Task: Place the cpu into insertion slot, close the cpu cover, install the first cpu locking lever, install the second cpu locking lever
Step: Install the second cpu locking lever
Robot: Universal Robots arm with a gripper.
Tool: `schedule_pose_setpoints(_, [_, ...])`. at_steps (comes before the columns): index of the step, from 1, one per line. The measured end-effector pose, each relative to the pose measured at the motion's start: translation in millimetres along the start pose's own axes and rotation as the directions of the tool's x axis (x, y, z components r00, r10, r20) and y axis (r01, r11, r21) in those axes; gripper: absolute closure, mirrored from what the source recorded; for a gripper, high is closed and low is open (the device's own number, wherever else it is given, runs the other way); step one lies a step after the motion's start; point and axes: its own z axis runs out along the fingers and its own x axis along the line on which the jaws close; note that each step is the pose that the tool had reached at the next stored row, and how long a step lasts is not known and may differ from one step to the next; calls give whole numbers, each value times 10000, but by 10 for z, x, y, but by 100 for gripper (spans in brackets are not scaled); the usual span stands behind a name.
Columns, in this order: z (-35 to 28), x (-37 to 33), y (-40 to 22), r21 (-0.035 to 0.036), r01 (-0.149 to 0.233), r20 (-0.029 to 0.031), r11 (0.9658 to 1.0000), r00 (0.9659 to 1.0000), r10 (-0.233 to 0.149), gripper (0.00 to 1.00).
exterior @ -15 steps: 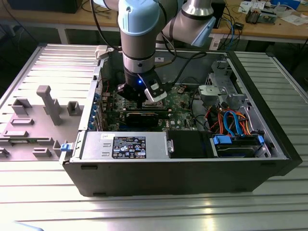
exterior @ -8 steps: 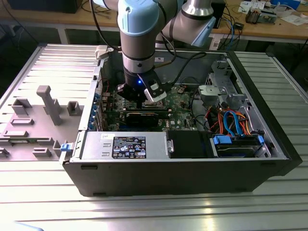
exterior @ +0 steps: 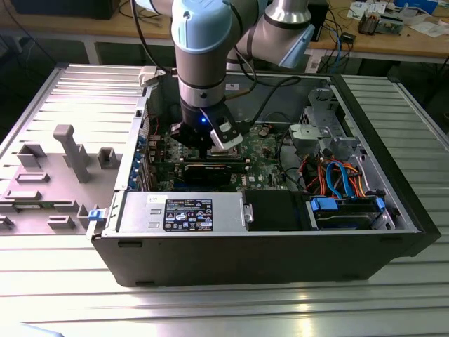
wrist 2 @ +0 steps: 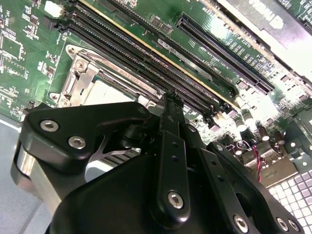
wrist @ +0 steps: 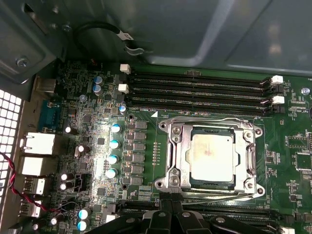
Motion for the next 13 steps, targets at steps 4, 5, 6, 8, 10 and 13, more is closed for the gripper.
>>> schedule_pose_setpoints(4, [34, 9, -5, -55, 0, 4, 10000, 10000, 0, 89])
schedule_pose_setpoints(5, [41, 16, -5, -76, -2, 6, 10000, 10000, 2, 89])
schedule_pose_setpoints(6, [47, 23, -5, -98, -2, 7, 10000, 10000, 2, 89])
schedule_pose_setpoints(8, [59, 38, -6, -148, -3, 11, 9999, 10000, 3, 89])
schedule_pose_setpoints(10, [70, 46, -8, -211, -3, 15, 9998, 10000, 3, 89])
schedule_pose_setpoints(13, [87, 48, -10, -325, -6, 24, 9995, 10000, 7, 89])
